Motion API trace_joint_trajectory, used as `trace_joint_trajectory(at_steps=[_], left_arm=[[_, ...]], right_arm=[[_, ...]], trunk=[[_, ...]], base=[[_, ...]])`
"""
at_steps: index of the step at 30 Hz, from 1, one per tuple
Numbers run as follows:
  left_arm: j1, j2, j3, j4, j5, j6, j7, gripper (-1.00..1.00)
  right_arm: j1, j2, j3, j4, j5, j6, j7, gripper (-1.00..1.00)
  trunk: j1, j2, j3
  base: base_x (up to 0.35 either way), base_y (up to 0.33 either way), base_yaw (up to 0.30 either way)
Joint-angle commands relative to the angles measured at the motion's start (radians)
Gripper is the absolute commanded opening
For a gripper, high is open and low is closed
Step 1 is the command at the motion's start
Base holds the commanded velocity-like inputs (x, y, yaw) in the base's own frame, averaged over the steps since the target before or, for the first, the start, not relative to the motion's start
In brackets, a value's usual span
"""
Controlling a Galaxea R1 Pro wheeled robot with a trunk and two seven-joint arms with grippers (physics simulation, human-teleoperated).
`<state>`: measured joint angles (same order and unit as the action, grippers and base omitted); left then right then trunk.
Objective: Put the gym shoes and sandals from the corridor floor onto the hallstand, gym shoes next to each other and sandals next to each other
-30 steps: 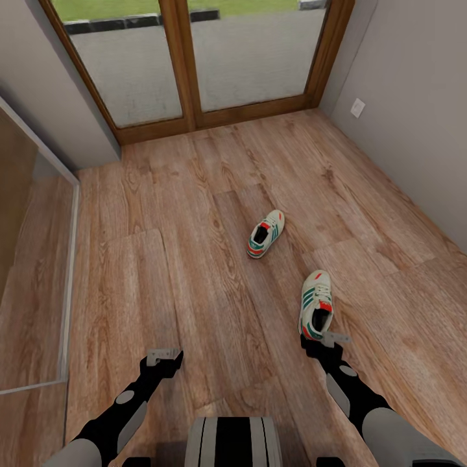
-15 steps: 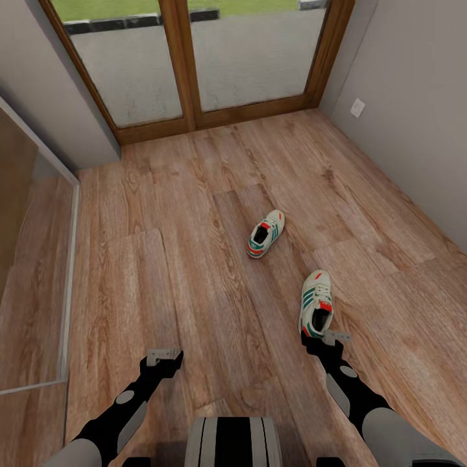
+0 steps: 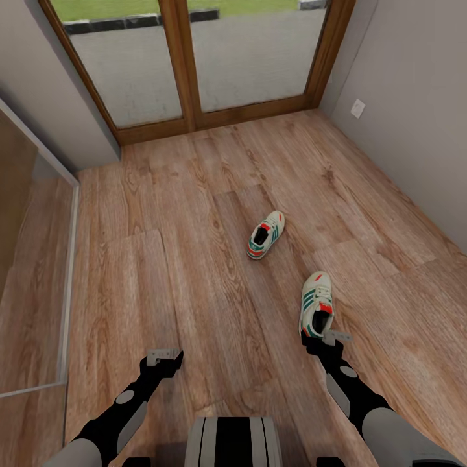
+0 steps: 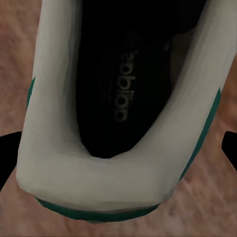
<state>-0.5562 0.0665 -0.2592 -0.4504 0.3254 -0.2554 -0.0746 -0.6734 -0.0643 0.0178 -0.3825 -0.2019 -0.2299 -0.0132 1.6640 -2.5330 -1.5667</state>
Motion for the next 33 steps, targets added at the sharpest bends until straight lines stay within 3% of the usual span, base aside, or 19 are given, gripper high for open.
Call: trace_joint_trajectory(at_steps=[1, 7, 12, 33], left_arm=[[-0.001, 0.001, -0.006, 0.001, 0.011, -0.004, -0.002, 1.00], [-0.001, 0.001, -0.006, 0.001, 0.011, -0.004, -0.002, 1.00], [-0.001, 0.001, -0.006, 0.001, 0.011, -0.004, -0.002, 1.00], [-0.001, 0.001, -0.006, 0.001, 0.011, -0.004, -0.002, 1.00]], right_arm=[[-0.001, 0.000, 0.002, 0.001, -0.006, -0.003, -0.001, 1.00], [-0.001, 0.000, 0.002, 0.001, -0.006, -0.003, -0.002, 1.00], [-0.001, 0.000, 0.002, 0.001, -0.006, -0.003, -0.001, 1.00], [-0.001, 0.000, 0.002, 0.001, -0.006, -0.003, -0.002, 1.00]], trunk=[[0.000, 0.000, 0.000], [0.000, 0.000, 0.000], [0.002, -0.001, -0.020], [0.002, -0.001, -0.020]], base=[[0.036, 0.000, 0.000], [0.009, 0.000, 0.000], [0.000, 0.000, 0.000], [0.000, 0.000, 0.000]])
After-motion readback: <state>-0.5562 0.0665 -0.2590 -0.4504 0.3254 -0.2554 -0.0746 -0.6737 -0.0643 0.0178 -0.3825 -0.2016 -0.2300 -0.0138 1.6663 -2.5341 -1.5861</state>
